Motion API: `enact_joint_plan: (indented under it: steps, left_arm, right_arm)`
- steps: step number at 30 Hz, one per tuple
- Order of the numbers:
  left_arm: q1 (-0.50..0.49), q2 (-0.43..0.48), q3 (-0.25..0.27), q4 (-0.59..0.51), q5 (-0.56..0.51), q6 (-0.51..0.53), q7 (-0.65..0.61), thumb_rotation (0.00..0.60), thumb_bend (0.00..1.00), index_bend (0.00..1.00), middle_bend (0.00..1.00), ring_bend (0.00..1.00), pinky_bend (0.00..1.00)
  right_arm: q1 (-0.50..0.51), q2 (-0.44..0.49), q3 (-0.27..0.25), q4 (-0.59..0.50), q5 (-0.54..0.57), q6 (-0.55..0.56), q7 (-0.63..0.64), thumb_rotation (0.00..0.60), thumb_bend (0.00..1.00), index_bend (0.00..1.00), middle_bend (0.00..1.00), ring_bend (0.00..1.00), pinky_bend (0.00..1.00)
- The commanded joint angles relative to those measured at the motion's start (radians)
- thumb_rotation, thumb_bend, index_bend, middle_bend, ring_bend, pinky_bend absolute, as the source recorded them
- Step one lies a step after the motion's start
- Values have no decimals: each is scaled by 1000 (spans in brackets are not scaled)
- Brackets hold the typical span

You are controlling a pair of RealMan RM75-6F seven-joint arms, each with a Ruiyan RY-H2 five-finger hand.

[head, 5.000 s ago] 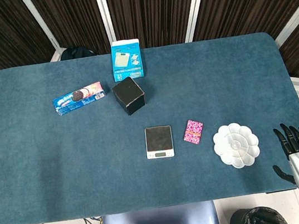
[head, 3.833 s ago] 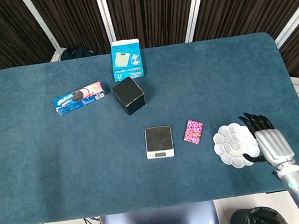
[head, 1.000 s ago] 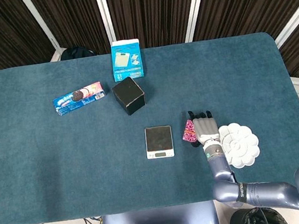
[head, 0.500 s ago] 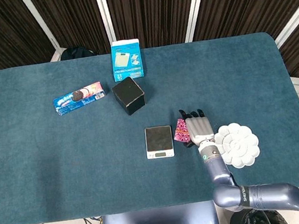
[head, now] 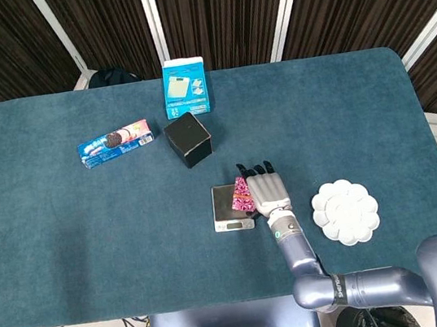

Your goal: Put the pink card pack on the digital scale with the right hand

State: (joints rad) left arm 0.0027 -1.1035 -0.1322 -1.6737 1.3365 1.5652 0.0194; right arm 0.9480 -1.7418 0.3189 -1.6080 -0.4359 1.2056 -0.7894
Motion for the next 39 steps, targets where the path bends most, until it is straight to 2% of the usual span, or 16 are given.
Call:
enact_joint_plan:
  steps: [1, 26, 30, 34, 39]
  left_arm:
    - [-1, 1, 0, 1, -1, -3, -1, 600, 664, 84, 0, 0, 0]
    - [0, 7, -2, 3, -8, -8, -18, 600, 664, 84, 0, 0, 0]
    - [0, 7, -1, 3, -7, -9, -17, 600, 664, 84, 0, 0, 0]
    - [0, 7, -1, 3, -7, -9, -18, 600, 664, 84, 0, 0, 0]
    - [-1, 7, -2, 4, -10, -11, -18, 600, 664, 84, 0, 0, 0]
  right_arm:
    - [13, -21, 3, 16, 2, 5, -13, 600, 279, 0, 371, 142, 0]
    - [63, -107, 14, 79, 36, 0, -79, 600, 278, 0, 365, 93, 0]
    - [68, -114, 17, 82, 46, 2, -90, 600, 279, 0, 304, 55, 0]
    - [76, -119, 24, 90, 69, -1, -109, 600, 278, 0, 197, 12, 0]
    - [80, -120, 31, 94, 69, 6, -114, 600, 279, 0, 107, 0, 0]
